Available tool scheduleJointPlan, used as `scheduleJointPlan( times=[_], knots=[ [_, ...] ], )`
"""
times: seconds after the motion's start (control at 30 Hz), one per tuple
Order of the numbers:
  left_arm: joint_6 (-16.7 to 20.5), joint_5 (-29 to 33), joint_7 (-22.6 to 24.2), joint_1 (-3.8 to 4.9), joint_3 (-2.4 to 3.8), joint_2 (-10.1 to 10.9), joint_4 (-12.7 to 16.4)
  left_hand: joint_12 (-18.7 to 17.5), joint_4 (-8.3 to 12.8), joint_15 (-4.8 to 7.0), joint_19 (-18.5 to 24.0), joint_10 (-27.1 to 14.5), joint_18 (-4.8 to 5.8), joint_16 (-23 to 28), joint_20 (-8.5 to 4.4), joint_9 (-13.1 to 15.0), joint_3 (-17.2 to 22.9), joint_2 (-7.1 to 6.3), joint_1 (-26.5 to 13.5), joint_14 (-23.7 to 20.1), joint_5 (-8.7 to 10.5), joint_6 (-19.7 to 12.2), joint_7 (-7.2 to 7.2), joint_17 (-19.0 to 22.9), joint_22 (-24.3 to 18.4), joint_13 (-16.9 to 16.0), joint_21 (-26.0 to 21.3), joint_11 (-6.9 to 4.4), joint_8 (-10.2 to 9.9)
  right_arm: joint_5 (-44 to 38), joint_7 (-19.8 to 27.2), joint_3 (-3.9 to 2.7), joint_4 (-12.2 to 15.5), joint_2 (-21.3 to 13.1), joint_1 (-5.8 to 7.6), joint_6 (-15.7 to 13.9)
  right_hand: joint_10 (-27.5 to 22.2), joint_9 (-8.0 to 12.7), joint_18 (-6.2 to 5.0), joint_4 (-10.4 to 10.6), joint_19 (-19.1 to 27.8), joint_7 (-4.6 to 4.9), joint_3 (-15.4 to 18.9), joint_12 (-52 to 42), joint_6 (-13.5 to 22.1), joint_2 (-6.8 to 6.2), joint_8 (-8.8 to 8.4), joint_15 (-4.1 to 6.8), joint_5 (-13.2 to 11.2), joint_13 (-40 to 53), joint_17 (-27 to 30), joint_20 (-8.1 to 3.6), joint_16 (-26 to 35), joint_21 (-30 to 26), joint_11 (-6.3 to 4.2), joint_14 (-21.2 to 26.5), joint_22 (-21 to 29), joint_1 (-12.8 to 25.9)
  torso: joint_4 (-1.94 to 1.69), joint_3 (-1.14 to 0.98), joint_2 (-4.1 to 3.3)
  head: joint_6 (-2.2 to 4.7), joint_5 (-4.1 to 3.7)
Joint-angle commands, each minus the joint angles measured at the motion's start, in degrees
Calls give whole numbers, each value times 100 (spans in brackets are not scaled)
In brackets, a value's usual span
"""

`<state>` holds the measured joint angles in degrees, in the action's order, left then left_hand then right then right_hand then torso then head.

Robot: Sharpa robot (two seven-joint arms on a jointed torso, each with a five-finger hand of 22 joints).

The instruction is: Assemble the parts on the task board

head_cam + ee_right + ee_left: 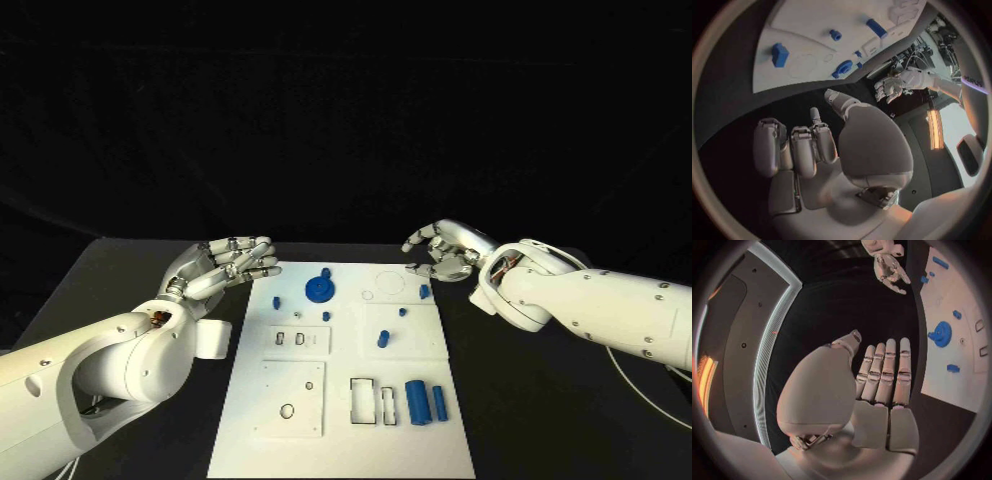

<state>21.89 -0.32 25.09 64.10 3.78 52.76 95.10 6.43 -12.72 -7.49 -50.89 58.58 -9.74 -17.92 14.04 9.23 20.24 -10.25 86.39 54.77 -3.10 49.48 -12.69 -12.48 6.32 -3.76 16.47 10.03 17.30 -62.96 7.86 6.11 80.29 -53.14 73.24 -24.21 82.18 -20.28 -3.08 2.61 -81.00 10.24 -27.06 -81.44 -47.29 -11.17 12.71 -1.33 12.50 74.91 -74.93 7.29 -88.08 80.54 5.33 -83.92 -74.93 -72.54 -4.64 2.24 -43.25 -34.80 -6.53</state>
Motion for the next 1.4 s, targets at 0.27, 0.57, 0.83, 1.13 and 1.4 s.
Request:
scheduleJointPlan(
  times=[0.27, 0.57, 0.83, 1.13, 1.4],
  knots=[
    [-127, 14, 19, 3, 2, -59, -46, -33, 3, -32, -42, 22, -77, 21, 17, -9, 25, -15, -62, 11, 23, 4, -52, -5, -9, -2, -19, 16, -26, 784, 599, 35, -305, -327, -141, 518, -48, 21, -33, -114, 42, 18, -26, 33, 40, -38, -82, 19, 11, 456, -634, -8, 38, -33, 5, -408, -263, -117, 68, -65, 3, 0, -6],
    [-135, 15, 18, 2, 2, -76, -68, -33, 3, -32, -42, 22, -77, 21, 17, -9, 25, -15, -62, 11, 23, 4, -52, -5, -9, -2, -19, 16, -26, 668, 553, 50, -493, -210, -297, 537, -36, 24, -31, -137, 37, 21, -38, 20, 48, -37, -94, 18, 26, 471, -644, -7, 36, -31, 8, -411, -269, -140, 49, -60, 1, -34, 9],
    [-134, 15, 17, 1, 2, -67, -70, -33, 3, -32, -42, 22, -77, 21, 17, -9, 25, -15, -62, 11, 23, 4, -52, -5, -9, -2, -19, 16, -26, 556, 468, 55, -609, -74, -454, 540, -29, 24, -30, -140, 35, 22, -39, 13, 48, -38, -96, 17, 33, 480, -658, -7, 32, -29, 8, -414, -272, -141, 46, -53, -1, -75, 17],
    [-134, 15, 14, 1, 2, -57, -70, -33, 3, -32, -42, 22, -77, 21, 17, -9, 25, -15, -62, 11, 23, 4, -52, -5, -9, -2, -19, 16, -26, 509, 426, 56, -668, 42, -566, 541, -28, 27, -34, -130, 43, 29, -9, 11, 57, -57, -118, 9, -10, 479, -661, -1, 32, -43, 18, -416, -260, -85, 48, -51, 6, -116, 44],
    [-135, 15, 10, 1, 2, -49, -69, -33, 3, -32, -42, 22, -77, 21, 17, -9, 25, -15, -62, 11, 23, 4, -52, -5, -9, -2, -19, 16, -26, 498, 405, 56, -694, 86, -597, 523, -12, 20, -31, -118, 33, 26, -2, -7, 24, -41, -110, 8, -38, 498, -674, 1, 29, -37, 17, -420, -272, -58, 70, -53, 11, -130, 80]
  ],
)
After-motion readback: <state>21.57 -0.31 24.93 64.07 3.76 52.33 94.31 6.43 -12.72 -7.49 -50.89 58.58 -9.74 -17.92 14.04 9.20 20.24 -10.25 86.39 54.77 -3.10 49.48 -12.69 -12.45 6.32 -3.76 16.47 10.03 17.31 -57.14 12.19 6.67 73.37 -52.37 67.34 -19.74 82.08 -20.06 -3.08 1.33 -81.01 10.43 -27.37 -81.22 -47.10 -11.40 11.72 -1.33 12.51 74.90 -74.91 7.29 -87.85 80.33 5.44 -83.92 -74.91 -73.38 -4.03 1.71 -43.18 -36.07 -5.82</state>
